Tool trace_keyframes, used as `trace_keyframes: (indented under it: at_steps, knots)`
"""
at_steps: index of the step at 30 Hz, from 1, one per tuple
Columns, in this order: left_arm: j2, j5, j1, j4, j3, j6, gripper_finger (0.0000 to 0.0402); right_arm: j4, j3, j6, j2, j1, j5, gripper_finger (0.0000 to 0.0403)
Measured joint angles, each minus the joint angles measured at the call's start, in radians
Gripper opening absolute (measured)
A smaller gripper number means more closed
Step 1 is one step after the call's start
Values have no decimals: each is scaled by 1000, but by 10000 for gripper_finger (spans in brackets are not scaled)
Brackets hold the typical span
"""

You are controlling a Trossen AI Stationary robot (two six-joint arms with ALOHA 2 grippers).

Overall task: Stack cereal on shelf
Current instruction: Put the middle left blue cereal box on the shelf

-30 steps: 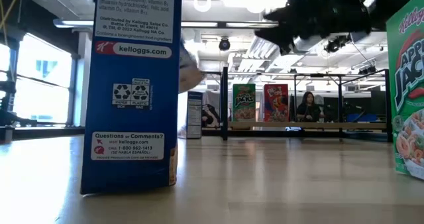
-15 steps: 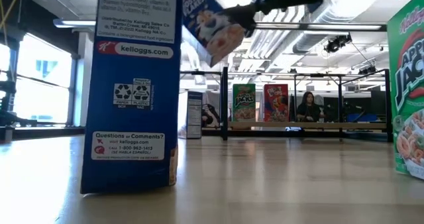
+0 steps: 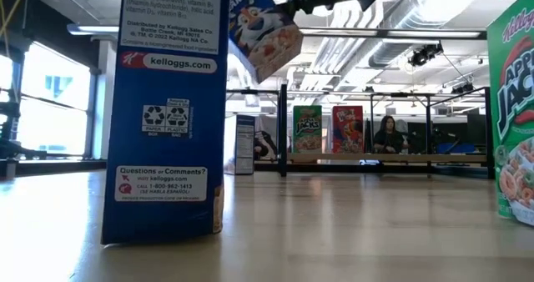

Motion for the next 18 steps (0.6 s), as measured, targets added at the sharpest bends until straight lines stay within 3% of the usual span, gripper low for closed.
trace_keyframes:
  at_steps: [11, 18]
  knots:
    - [0, 31, 7, 8, 0, -73, 183, -27, 2, 66, -11, 10, 4, 296]
    - [0, 23, 8, -2, 1, -108, 183, -25, 2, 88, -12, 15, -58, 296]
